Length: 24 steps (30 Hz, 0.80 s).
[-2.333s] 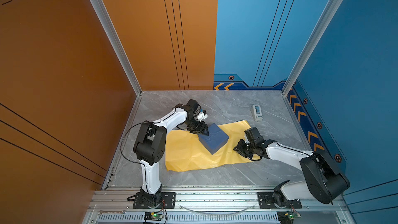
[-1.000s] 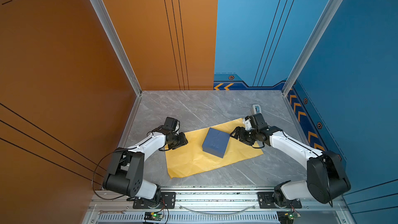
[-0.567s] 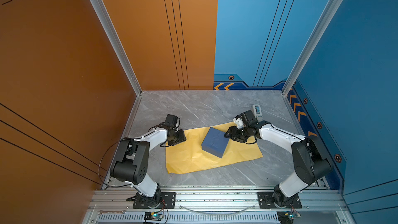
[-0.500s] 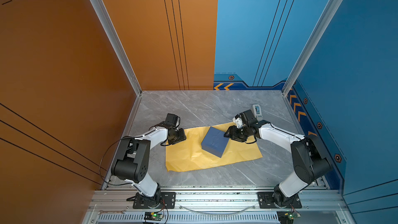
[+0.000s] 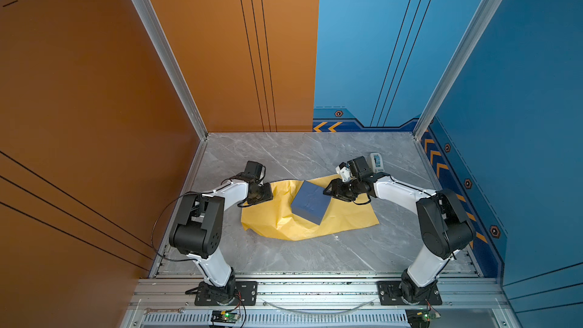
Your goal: Wrap the gift box in paper
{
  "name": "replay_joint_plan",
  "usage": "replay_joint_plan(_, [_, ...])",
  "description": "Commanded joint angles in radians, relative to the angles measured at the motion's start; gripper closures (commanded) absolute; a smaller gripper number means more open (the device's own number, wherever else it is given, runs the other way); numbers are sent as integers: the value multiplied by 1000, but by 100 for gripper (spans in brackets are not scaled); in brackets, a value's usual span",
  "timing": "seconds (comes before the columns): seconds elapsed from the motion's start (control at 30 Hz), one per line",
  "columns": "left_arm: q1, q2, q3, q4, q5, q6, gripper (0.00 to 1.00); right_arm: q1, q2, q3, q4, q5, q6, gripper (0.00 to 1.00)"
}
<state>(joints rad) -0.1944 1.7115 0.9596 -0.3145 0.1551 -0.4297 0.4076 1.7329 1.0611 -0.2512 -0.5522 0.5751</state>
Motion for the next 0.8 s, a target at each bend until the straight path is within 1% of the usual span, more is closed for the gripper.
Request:
replay_joint_plan(0.0, [20, 31, 5, -93, -57, 41, 50, -32, -50, -17, -1, 17, -13, 29])
replay_joint_plan(0.1, [19, 18, 25, -100, -46, 58, 47, -52, -112, -69, -11, 10, 7, 27])
replay_joint_plan(0.2, [8, -14, 42, -106, -25, 66, 47, -37, -150, -113, -23, 20, 22, 26])
replay_joint_plan(0.3, [-23, -83, 51, -101, 19, 59, 47, -37, -177, -167, 28, -3, 93, 26])
replay_joint_plan(0.4, [-61, -146, 43, -54, 124, 36, 44, -8, -204, -204, 110, -25, 185, 24])
replay_joint_plan(0.47, [-81, -159, 43, -21, 217, 8, 41, 19, -207, -197, 101, -4, 217, 24])
replay_joint_plan(0.53, [-110, -164, 35, 27, 283, -20, 40, 37, -199, -195, 105, 10, 252, 23])
replay_joint_plan(0.7, [-177, -133, 46, 92, 356, -66, 40, 64, -176, -189, 100, 51, 295, 25])
replay_joint_plan(0.77, [-189, -115, 32, 163, 387, -102, 41, 78, -164, -179, 100, 53, 299, 26])
